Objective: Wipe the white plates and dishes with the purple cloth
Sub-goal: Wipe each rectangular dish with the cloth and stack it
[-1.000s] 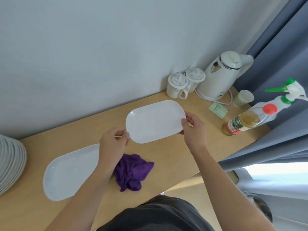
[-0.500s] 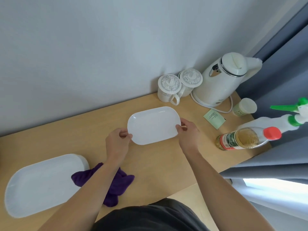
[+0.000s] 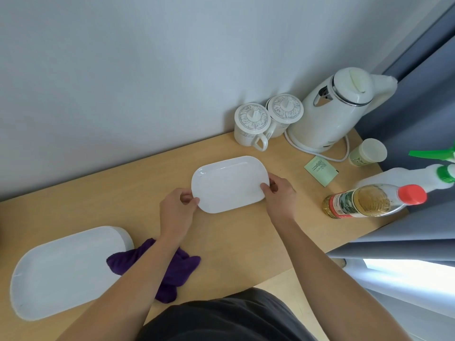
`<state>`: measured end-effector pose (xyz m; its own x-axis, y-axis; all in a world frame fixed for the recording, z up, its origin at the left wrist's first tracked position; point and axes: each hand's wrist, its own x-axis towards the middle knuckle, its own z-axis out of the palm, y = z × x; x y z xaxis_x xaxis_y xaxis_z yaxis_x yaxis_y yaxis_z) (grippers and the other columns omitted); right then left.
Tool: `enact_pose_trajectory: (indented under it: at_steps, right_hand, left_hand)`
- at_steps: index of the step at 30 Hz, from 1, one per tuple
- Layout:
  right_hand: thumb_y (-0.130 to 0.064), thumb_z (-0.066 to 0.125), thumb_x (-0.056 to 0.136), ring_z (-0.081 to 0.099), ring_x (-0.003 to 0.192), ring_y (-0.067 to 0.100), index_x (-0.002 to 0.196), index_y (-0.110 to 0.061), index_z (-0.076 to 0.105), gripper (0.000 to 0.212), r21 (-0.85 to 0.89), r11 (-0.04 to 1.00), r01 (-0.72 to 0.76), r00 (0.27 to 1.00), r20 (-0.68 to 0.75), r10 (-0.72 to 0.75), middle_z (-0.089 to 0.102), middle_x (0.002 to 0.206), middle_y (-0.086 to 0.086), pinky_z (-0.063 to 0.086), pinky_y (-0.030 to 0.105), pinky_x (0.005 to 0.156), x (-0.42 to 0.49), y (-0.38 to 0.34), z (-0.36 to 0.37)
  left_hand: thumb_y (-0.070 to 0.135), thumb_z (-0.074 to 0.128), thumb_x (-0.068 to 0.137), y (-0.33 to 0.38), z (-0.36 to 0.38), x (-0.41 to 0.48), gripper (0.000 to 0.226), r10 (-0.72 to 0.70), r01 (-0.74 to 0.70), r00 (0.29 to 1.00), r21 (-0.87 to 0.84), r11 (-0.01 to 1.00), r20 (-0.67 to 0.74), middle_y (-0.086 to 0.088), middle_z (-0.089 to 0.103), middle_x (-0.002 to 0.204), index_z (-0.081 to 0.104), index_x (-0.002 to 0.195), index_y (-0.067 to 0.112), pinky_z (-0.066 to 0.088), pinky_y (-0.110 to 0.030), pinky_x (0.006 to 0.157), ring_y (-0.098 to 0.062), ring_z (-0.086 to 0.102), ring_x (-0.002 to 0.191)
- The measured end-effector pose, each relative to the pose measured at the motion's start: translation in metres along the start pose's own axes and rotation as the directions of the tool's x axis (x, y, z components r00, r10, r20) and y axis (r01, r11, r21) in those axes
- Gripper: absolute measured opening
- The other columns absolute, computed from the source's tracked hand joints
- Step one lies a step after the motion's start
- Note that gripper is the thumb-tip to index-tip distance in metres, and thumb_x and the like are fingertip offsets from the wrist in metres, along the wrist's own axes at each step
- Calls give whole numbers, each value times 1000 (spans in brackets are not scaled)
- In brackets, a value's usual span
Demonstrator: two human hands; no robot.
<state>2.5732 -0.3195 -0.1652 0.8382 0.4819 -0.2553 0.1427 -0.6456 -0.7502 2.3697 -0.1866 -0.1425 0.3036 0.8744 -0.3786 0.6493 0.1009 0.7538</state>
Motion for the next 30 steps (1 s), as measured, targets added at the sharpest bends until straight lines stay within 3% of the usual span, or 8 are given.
enact_pose_trajectory:
  at_steps: [5,9,14,20,22,25,27,30]
  right_hand:
    - [-30,72,91,45,121,22,143,-17,51,57,-46,998,36,998,-49,-39,45,141,4,39,33,105,-16,-14,0]
    - [-25,70,93,59,94,6,119,-18,65,28,101,977,189,980,51,-195,60,121,-6,45,9,79,-52,-49,13]
    - [-22,70,92,62,84,3,97,-17,73,8,133,927,351,801,470,-371,71,97,-7,45,13,75,-114,-87,62]
    - [-63,76,75,50,121,6,142,-25,50,82,-28,898,439,623,730,-282,57,134,-11,43,24,98,-171,-84,99]
    - [-67,73,73,45,122,14,139,-26,51,81,-176,817,549,631,729,-267,55,132,-9,42,34,100,-181,-73,109]
    - [-49,71,84,47,108,17,109,-20,65,39,-215,782,585,672,668,-320,61,110,-6,42,35,90,-190,-63,118]
    - [-27,67,88,49,81,14,86,-16,60,13,-95,886,455,756,566,-327,59,84,-3,39,31,73,-198,-64,120]
    - [-17,57,91,41,64,12,81,-15,51,12,38,979,201,865,462,-195,52,70,8,41,39,62,-211,-68,117]
  left_hand:
    - [34,73,85,3,-22,2,19,36,-42,998,136,990,44,15,66,91,66,100,24,49,-26,71,-7,63,85]
    - [29,65,90,0,-53,-4,20,169,-178,984,318,931,56,16,66,94,67,109,24,51,-30,76,-7,61,81]
    - [25,64,91,-20,-101,-25,17,262,-268,963,361,893,68,16,65,94,67,108,26,49,-29,77,-6,60,78]
    - [20,66,89,-51,-151,-44,13,345,-335,938,299,893,22,17,65,89,70,101,24,48,-26,72,-4,62,77]
    - [18,66,90,-59,-163,-48,13,368,-369,928,270,889,59,17,66,91,70,101,24,51,-28,74,-4,62,79]
    - [17,65,91,-69,-176,-52,16,407,-438,898,237,867,169,18,66,94,71,104,24,52,-29,79,-5,63,84]
    - [19,65,92,-75,-183,-52,17,436,-474,878,238,848,199,20,65,95,70,106,26,52,-28,80,-4,62,86]
    - [23,61,94,-83,-195,-52,15,458,-493,869,251,833,188,19,65,96,70,106,27,51,-30,78,-4,62,88]
